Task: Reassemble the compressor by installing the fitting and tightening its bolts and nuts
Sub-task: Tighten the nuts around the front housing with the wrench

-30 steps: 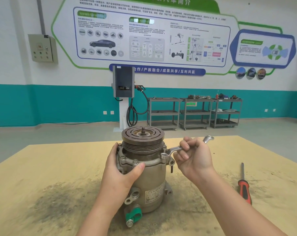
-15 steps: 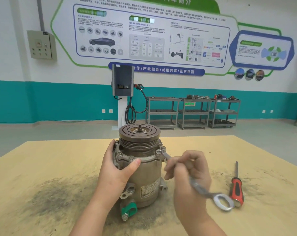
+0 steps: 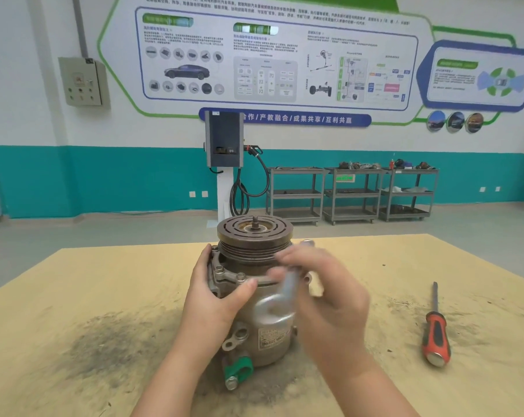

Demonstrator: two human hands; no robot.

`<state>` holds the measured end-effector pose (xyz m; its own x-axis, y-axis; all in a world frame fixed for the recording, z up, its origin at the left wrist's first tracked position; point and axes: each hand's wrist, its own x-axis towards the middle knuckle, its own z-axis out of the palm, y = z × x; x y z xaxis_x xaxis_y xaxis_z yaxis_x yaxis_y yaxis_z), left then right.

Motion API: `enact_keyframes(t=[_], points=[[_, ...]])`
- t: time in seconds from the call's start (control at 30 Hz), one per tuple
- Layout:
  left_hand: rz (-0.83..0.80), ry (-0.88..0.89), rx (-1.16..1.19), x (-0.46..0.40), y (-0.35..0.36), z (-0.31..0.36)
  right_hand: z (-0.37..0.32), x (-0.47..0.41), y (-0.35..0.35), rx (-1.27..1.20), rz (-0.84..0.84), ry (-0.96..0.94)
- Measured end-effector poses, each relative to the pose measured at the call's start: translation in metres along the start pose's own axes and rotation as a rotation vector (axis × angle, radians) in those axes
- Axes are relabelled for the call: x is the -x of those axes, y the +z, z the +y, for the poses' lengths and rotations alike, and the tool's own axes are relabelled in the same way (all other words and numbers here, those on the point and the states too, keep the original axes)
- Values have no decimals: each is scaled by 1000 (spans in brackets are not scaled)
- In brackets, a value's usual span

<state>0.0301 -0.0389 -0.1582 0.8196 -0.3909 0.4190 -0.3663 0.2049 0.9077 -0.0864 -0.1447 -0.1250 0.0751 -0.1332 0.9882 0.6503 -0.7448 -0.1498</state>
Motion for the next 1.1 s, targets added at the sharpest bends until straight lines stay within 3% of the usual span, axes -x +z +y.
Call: enact_keyframes(t=[0.07,0.2,0.33,0.53,0.63,0.73,0.8,0.9,1.1], points=[[-27,-2,-14,6,-2,0,0,-10,-12,-75,158,144],[-33,-8,-33,9,-3,3,8,-19,-22,-441,472,668],[-48,0,-6,9,-4,8,19,-20,-25,-729,494,968],[-138,6,-43,2,-12,11,30,-18,-26,-856,482,1074],[-140,17,-72,3,-14,9,27,-11,-22,-838,600,1023],[-151,30,-88,3,-16,8,13,-4,-15,-624,644,782],[-141,33,-95,4,-16,8,2,3,-7,-438,544,554],[-121,24,-70,6,-13,7,-11,16,7,-88,235,255],[-123,31,-36,10,-9,12,-18,15,11,68,116,238]])
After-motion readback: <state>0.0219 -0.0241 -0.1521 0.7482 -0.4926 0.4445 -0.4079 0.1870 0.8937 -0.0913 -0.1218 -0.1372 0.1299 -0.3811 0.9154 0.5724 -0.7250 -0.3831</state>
